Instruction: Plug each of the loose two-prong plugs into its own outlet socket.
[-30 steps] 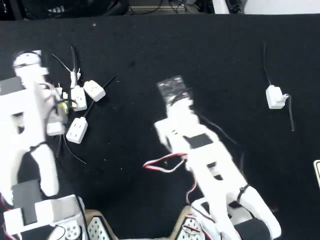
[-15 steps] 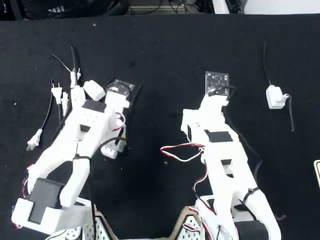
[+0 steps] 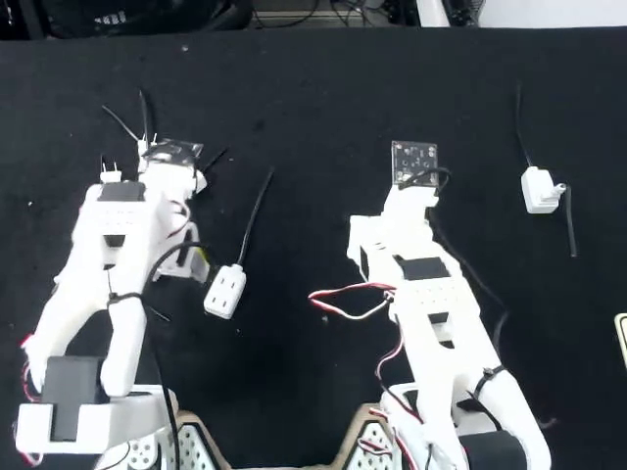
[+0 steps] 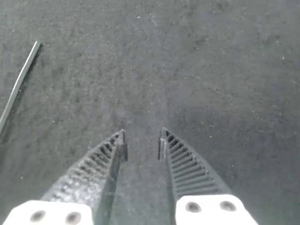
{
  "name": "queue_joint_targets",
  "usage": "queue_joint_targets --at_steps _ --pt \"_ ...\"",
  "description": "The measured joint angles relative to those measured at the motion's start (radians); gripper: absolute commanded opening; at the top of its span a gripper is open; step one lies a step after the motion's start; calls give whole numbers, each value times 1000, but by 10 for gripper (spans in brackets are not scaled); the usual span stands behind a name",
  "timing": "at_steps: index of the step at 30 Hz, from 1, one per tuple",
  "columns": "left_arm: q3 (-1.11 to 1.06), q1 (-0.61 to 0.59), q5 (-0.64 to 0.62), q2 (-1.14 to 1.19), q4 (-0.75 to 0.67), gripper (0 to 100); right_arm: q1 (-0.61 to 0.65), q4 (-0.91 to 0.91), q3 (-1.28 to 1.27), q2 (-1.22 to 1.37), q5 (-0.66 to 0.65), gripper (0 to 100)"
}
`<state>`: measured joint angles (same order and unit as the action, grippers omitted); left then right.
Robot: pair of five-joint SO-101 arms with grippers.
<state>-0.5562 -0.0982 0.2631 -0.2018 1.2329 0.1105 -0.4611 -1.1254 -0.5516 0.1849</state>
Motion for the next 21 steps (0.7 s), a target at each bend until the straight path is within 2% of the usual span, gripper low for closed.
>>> queue_joint_targets --at_steps 6,14,21 --pt "-104 9 -17 37 -121 223 0 0 0 0 0 105" --pt "-107 236 -77 38 -48 223 0 0 0 0 0 106" --pt "-137 344 -83 43 -77 223 0 0 0 0 0 106"
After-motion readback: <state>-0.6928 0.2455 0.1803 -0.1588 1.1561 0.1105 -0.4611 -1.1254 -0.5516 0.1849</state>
